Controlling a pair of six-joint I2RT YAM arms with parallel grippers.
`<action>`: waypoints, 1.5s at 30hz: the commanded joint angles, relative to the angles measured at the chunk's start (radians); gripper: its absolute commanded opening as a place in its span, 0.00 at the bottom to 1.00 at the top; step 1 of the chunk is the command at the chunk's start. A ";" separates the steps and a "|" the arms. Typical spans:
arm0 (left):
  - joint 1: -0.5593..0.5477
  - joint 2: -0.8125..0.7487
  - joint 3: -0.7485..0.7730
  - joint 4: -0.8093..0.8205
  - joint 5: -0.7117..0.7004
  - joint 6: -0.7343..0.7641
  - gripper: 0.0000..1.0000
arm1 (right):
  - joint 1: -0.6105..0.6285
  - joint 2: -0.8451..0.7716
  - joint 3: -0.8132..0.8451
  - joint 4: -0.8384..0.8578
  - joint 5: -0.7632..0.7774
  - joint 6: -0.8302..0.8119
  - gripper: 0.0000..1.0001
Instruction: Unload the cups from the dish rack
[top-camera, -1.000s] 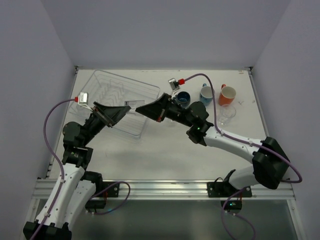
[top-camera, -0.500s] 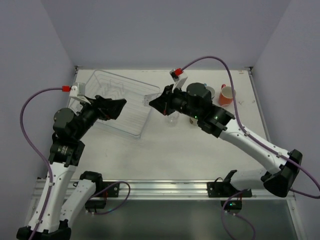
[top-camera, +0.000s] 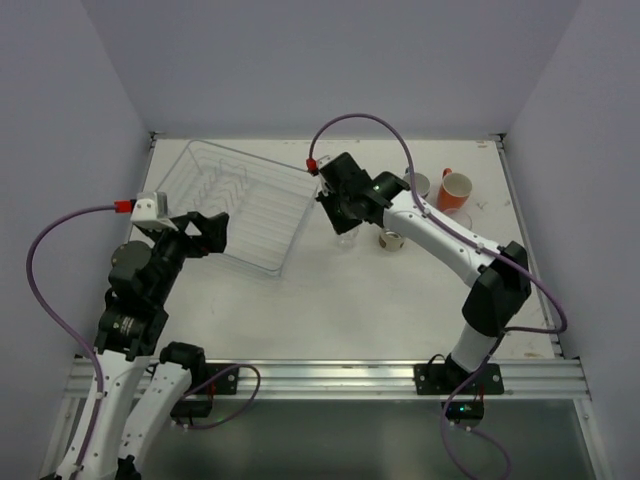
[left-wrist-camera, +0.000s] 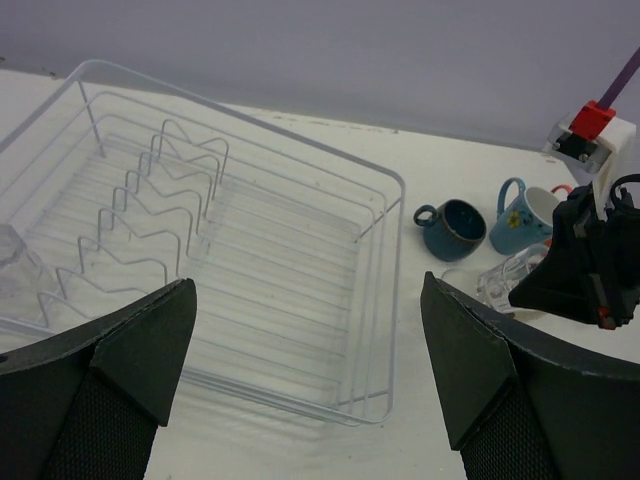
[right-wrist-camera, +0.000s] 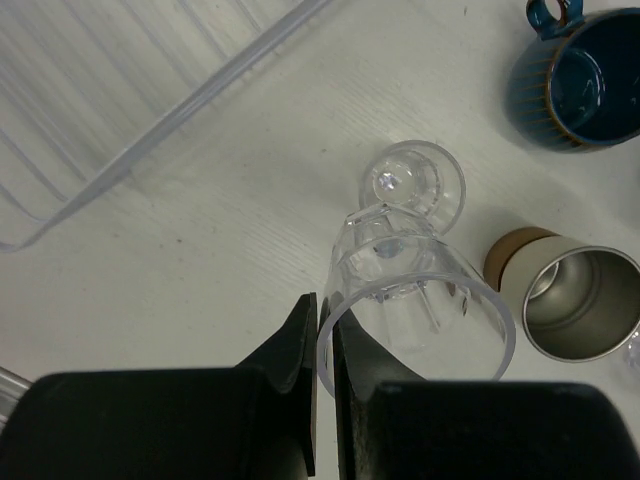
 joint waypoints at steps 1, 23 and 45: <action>-0.025 -0.015 -0.023 0.022 -0.092 0.051 1.00 | -0.018 0.035 0.091 -0.083 0.040 -0.075 0.00; -0.093 -0.017 -0.050 0.018 -0.139 0.058 1.00 | -0.064 0.241 0.178 -0.051 0.031 -0.121 0.00; -0.093 -0.023 -0.058 0.022 -0.144 0.055 1.00 | -0.074 0.262 0.097 0.001 -0.077 -0.099 0.00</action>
